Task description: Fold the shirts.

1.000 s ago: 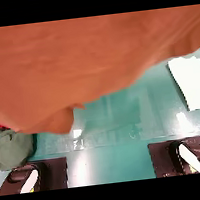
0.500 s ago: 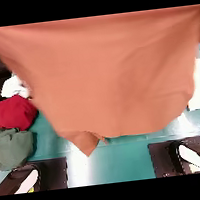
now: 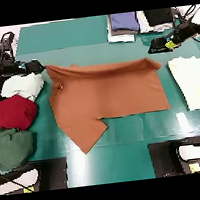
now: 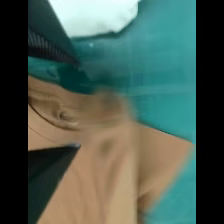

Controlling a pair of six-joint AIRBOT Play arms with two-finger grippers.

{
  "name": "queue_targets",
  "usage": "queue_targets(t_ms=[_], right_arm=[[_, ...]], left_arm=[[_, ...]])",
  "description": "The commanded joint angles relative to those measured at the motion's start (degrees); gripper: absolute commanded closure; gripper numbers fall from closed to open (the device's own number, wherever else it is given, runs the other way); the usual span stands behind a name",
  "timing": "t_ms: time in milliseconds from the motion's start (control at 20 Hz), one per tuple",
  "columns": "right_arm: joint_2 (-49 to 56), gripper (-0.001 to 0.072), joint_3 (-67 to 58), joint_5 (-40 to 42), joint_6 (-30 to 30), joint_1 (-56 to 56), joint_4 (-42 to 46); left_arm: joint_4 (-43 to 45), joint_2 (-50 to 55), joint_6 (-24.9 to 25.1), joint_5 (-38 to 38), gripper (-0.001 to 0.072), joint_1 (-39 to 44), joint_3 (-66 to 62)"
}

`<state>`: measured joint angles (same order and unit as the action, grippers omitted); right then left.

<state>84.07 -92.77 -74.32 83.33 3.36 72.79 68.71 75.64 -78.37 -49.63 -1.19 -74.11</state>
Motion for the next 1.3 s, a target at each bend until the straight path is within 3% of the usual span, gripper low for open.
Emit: queue_targets(t_ms=[0, 100, 200, 500, 600, 800, 900, 1000, 1100, 1250], right_arm=[[2.3, 0.0275, -5.9, -2.4, -2.9, 0.1, -1.1], [-0.2, 0.0278, -5.7, -5.3, -4.2, 0.1, -1.2], [-4.7, 0.0278, -1.0, -6.1, -4.4, 0.0, -1.3], [-17.9, 0.0278, 16.8, -1.4, -4.4, -0.1, -1.3], [-20.7, 0.0278, 20.1, 0.8, -4.3, -0.1, -1.3], [-23.3, 0.0278, 21.4, 0.8, -4.4, 0.0, -1.3], [-24.5, 0.0278, 21.4, 0.6, -4.4, 0.3, -1.2], [-24.9, 0.0278, 21.4, -2.8, -4.4, 2.5, -1.1], [-24.8, 0.0278, 22.9, -7.5, -5.9, 7.5, -1.1], [-26.6, 0.0278, 33.4, -7.7, -6.0, 18.6, -1.0]], left_arm=[[-0.1, -0.7, -2.6, -8.3, 0.0116, -3.8, -0.9], [0.3, -3.3, -2.5, -15.9, 0.0117, -6.0, 1.0], [0.3, -7.5, -2.6, -17.1, 0.0118, -6.3, 8.7], [-3.9, -16.8, -5.8, -10.6, 0.0117, 0.8, 38.4], [-8.4, -16.6, -5.8, -8.1, 0.0118, 4.2, 43.2], [-9.4, -16.7, -9.0, -3.3, 0.0120, 8.6, 45.7], [-10.7, -16.7, -9.3, -2.2, 0.0337, 8.6, 45.3], [-10.3, -16.8, -9.2, -2.4, 0.0684, 8.6, 42.8], [-10.0, -16.9, -8.9, -4.0, 0.0680, 8.6, 38.7], [-9.9, -16.9, -7.6, -6.7, 0.0680, 8.6, 32.3]])
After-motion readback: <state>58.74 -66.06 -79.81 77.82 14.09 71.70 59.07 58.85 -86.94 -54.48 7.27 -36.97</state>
